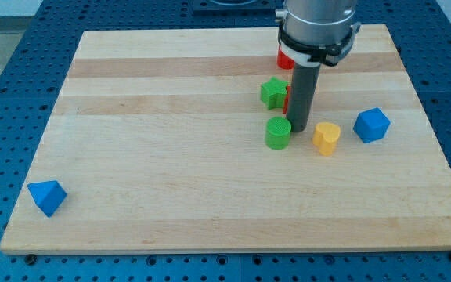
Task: Move the green star in between the yellow hexagon and red star
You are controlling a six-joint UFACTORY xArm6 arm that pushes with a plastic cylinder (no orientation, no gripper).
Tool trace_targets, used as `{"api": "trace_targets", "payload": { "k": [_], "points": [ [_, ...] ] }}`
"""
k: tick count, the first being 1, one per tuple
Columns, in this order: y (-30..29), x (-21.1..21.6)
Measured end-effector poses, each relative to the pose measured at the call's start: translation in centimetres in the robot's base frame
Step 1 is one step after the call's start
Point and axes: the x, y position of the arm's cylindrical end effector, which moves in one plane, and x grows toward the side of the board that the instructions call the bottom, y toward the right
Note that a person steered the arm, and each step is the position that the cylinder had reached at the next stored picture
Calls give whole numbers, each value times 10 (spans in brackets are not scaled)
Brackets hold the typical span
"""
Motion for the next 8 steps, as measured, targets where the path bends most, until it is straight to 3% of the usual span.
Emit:
{"api": "trace_targets", "payload": {
  "k": [1, 2, 3, 4, 6, 8],
  "points": [
    [-54, 7],
    [-79, -24],
    [-79, -68],
    [-74, -81],
    [-26, -80],
    [-41, -56]
  ]
}}
